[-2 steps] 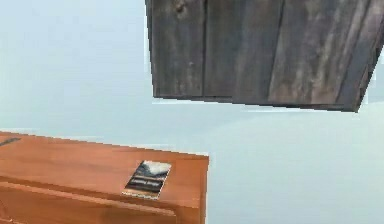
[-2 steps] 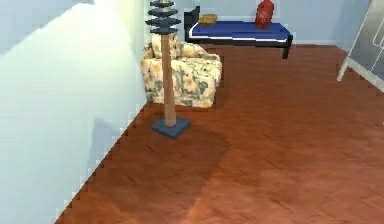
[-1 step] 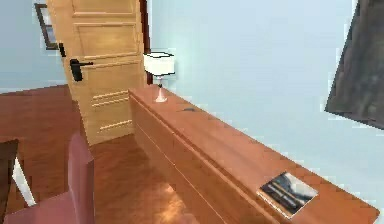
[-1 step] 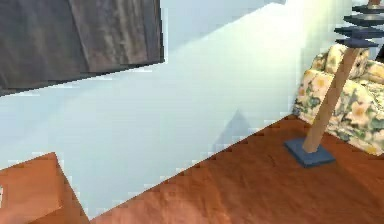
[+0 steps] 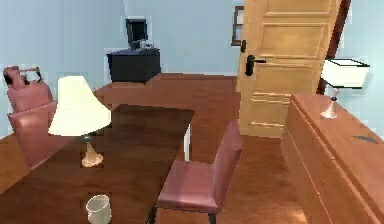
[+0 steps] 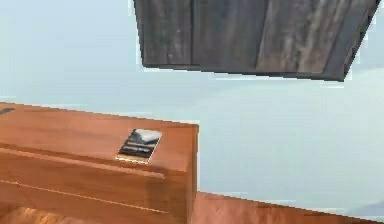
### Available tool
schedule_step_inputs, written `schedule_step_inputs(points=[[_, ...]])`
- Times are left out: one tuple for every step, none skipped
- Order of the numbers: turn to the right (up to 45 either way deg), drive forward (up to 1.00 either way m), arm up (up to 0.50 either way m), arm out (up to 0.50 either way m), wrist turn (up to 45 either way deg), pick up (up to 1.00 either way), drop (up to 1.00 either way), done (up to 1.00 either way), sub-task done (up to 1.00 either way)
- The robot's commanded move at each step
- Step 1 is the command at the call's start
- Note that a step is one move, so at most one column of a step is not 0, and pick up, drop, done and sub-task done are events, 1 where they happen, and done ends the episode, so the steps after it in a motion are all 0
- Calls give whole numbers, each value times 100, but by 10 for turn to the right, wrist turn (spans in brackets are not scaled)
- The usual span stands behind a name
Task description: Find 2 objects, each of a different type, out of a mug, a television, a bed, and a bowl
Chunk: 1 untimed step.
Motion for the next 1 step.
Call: schedule_step_inputs(points=[[-300, 0, 0, 0, 0, 0, 0, 0, 0]])
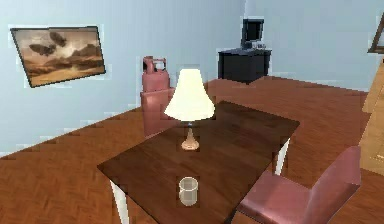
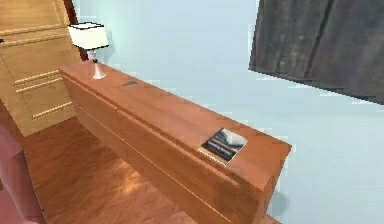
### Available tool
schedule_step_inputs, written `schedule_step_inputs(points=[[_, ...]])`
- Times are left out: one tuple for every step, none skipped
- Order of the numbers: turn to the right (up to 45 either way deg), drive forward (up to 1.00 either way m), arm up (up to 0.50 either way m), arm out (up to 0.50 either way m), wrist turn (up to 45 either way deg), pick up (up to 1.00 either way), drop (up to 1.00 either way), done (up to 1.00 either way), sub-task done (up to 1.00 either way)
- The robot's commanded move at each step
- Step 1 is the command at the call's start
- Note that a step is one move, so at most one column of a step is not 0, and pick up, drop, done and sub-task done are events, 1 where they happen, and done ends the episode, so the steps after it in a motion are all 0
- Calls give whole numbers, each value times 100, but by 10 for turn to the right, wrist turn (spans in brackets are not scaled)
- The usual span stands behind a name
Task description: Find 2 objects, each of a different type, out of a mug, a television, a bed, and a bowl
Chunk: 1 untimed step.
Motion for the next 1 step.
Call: schedule_step_inputs(points=[[0, 0, 0, 0, 0, 0, 0, 100, 0]])
